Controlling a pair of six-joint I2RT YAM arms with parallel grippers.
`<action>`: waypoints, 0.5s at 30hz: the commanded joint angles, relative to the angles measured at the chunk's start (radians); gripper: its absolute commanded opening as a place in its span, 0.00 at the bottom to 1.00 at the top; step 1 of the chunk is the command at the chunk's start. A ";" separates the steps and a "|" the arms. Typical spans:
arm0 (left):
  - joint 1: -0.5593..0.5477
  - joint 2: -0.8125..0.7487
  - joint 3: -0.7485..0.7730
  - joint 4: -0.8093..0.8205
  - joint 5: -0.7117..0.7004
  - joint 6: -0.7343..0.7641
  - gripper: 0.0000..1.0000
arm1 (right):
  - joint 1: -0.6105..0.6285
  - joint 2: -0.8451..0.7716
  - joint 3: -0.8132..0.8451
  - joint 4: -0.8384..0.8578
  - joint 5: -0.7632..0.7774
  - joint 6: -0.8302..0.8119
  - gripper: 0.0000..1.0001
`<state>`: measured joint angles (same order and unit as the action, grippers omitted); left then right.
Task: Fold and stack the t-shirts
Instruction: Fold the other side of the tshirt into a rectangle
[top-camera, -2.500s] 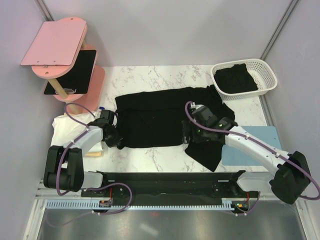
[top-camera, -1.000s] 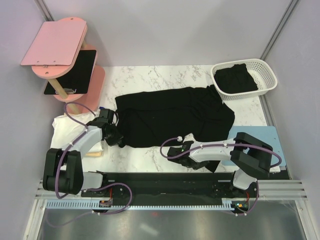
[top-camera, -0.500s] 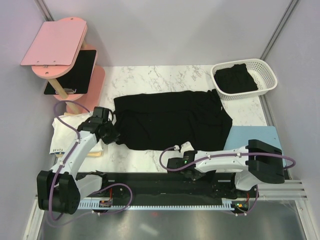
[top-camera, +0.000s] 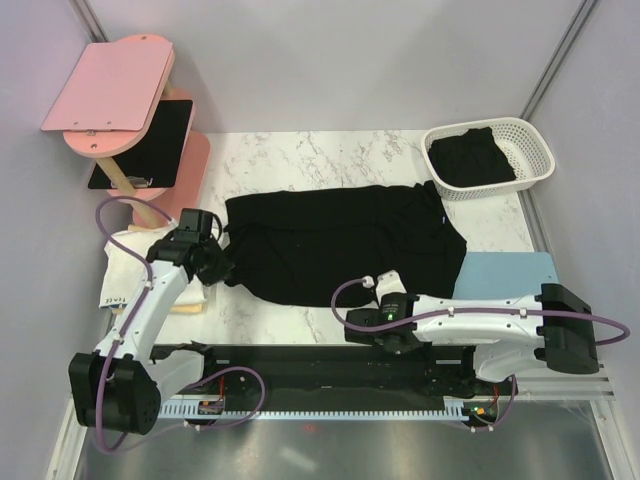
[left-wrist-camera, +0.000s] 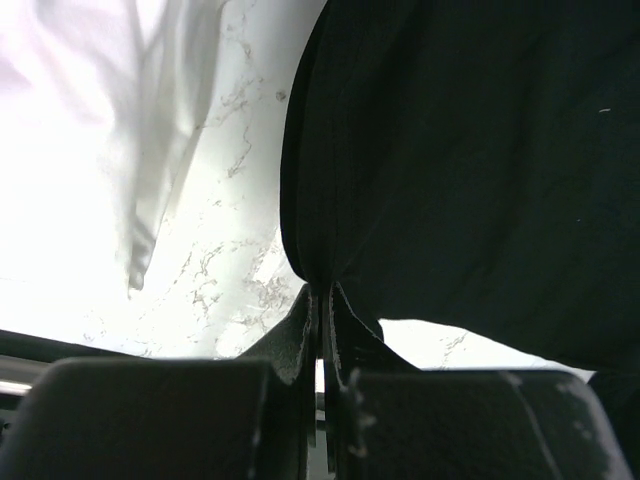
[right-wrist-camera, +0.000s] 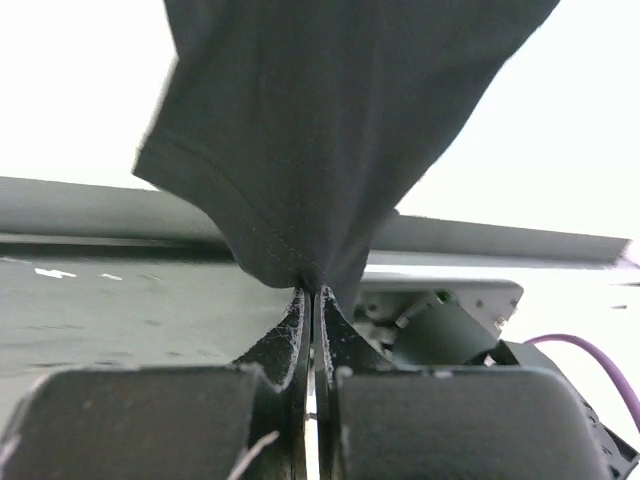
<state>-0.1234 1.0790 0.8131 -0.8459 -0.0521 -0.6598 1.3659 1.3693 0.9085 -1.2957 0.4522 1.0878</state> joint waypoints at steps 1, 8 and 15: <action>0.018 0.016 0.087 -0.019 -0.025 0.034 0.02 | -0.010 -0.009 0.162 -0.138 0.167 0.057 0.00; 0.039 0.079 0.196 -0.024 -0.031 0.060 0.02 | -0.111 -0.025 0.274 -0.140 0.342 0.029 0.00; 0.064 0.147 0.265 -0.019 -0.040 0.092 0.02 | -0.208 -0.076 0.234 0.197 0.350 -0.239 0.00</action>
<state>-0.0769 1.1992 1.0153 -0.8669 -0.0685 -0.6193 1.1934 1.3254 1.1492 -1.2812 0.7643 1.0161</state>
